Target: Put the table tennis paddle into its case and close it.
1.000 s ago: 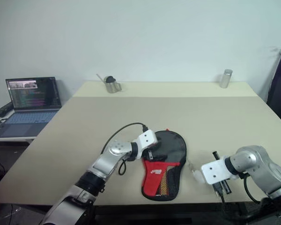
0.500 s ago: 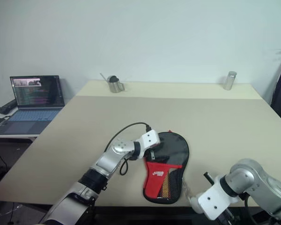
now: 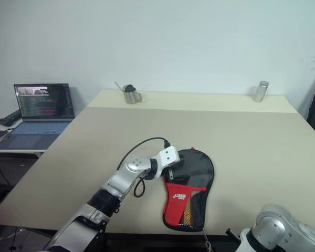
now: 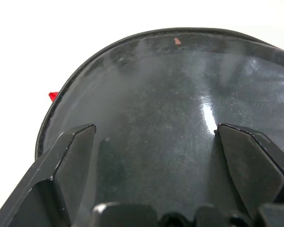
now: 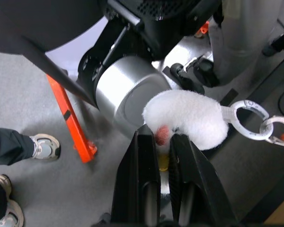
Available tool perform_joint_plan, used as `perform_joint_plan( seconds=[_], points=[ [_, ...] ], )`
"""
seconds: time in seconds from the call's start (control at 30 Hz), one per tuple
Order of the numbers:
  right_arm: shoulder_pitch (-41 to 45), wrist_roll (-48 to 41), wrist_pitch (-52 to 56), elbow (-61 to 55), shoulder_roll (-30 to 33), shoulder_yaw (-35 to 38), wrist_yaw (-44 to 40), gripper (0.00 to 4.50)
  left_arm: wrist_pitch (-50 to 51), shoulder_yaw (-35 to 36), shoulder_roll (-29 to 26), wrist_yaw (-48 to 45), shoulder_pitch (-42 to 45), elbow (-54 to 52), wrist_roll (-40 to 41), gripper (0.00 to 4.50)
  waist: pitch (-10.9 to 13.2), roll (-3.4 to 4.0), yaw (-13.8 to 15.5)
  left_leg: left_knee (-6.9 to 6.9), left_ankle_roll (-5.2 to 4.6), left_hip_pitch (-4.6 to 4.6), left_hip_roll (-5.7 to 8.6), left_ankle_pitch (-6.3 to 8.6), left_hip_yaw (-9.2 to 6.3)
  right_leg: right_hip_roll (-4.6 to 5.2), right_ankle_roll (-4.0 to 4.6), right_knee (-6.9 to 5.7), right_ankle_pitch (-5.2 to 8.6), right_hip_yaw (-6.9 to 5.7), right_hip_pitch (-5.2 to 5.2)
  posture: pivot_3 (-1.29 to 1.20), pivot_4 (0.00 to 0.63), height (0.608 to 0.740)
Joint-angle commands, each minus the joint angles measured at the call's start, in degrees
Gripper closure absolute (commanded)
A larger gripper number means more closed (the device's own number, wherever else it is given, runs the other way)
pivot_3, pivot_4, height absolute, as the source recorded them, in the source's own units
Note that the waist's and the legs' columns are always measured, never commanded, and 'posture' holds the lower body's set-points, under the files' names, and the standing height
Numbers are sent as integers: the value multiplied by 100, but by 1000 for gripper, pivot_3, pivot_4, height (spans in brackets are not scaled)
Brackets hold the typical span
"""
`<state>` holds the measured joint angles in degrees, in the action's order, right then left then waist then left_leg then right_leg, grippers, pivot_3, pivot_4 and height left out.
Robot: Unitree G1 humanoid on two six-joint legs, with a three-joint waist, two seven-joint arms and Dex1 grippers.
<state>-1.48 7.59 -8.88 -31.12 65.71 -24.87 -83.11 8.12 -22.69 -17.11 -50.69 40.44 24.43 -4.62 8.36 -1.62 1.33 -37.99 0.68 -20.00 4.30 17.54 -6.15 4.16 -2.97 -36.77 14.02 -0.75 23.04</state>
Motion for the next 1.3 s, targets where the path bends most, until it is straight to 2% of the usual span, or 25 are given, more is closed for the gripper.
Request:
perform_joint_plan(
  seconds=[0.03, 0.13, 0.33, 0.47, 0.6, 0.77, 0.93, 1.03, 1.07, 1.13, 1.23, 1.3],
  points=[
    [41, -65, -96, 31, 121, 45, -111, 4491, 168, -256, -193, 124, -150, 684, -502, 0, 0, -1, 2, -1, 0, 0, 0, 0, 0, 0, 0, 0, 0, 0, 0, 0, 150, 740],
    [535, -287, 227, -11, 96, 354, -165, 4491, 51, -226, -131, 219, 5, 909, -485, 0, 5, -3, -5, -3, -2, 8, 0, 1, 1, 0, -5, -2, 3, 0, -9, 0, 150, 740],
    [2133, -763, 1377, 40, -541, 320, -413, 4491, -182, -120, -39, 430, 254, 1302, -435, 0, 30, -8, -22, -4, -23, 60, -9, 12, -13, -5, -6, -2, 3, -12, -84, 0, 150, 740],
    [2842, -593, 1617, 378, -899, 152, -367, 4491, -242, 19, -65, 541, 269, 1328, -363, 0, 35, -10, -35, -3, -24, 80, -10, 12, -11, -5, -6, -4, 3, -10, -86, 0, 150, 740],
    [3037, -188, 1591, 829, -1099, -64, -187, 4491, -220, 120, -150, 610, 154, 1163, -338, 0, 35, -10, -36, 0, -20, 69, -7, 11, -11, -4, -3, -2, 4, -8, -73, 0, 150, 740],
    [3185, -56, 1547, 1412, -872, -6, -390, 2968, -15, 425, -342, 692, -106, 581, -206, 0, 40, -2, -67, 0, -8, 54, -6, 9, -8, -3, 3, -2, 2, -5, -54, 0, 150, 740],
    [3288, -238, 1143, 2647, -138, 547, -530, 1154, 329, 951, -699, 441, -547, -925, 309, 0, 65, 18, -114, -2, 5, -4, -5, 2, -2, -3, 31, -12, -15, 2, 17, 0, 150, 740],
    [3405, -472, 1261, 3650, 277, 972, -587, 75, 767, 1653, -1341, 90, -930, -1953, 900, 0, 95, 41, -133, -3, 5, -33, -5, 2, 0, -1, 34, -10, -15, 2, 43, 0, 150, 740],
    [3442, -547, 1267, 3885, 328, 1067, -614, 29, 909, 1785, -1477, 31, -1012, -2163, 1029, 0, 95, 41, -142, -3, 6, -62, -5, 2, 1, -1, 36, -13, -16, 2, 75, 0, 150, 740],
    [3599, -856, 1334, 4655, 304, 1396, -618, 29, 1047, 2317, -2091, -345, -1365, -2459, 1417, 0, 109, 52, -162, -3, 7, -93, -7, 1, 8, -2, 42, -18, -19, 6, 113, 0, 150, 740],
    [3858, -1445, 1671, 5277, 70, 1980, -471, 29, 1318, 3175, -3013, -952, -1908, -2622, 1980, 0, 126, 68, -202, 5, 11, -92, -9, 4, 16, -1, 50, -11, -15, 9, 114, 0, 150, 740],
    [3909, -1522, 1757, 5380, -12, 2121, -340, 29, 1594, 3678, -3411, -1309, -2177, -2667, 2464, 0, 144, 83, -197, 6, 11, -91, -9, 6, 15, 0, 53, -11, -13, 9, 113, 0, 150, 740]
  ],
)
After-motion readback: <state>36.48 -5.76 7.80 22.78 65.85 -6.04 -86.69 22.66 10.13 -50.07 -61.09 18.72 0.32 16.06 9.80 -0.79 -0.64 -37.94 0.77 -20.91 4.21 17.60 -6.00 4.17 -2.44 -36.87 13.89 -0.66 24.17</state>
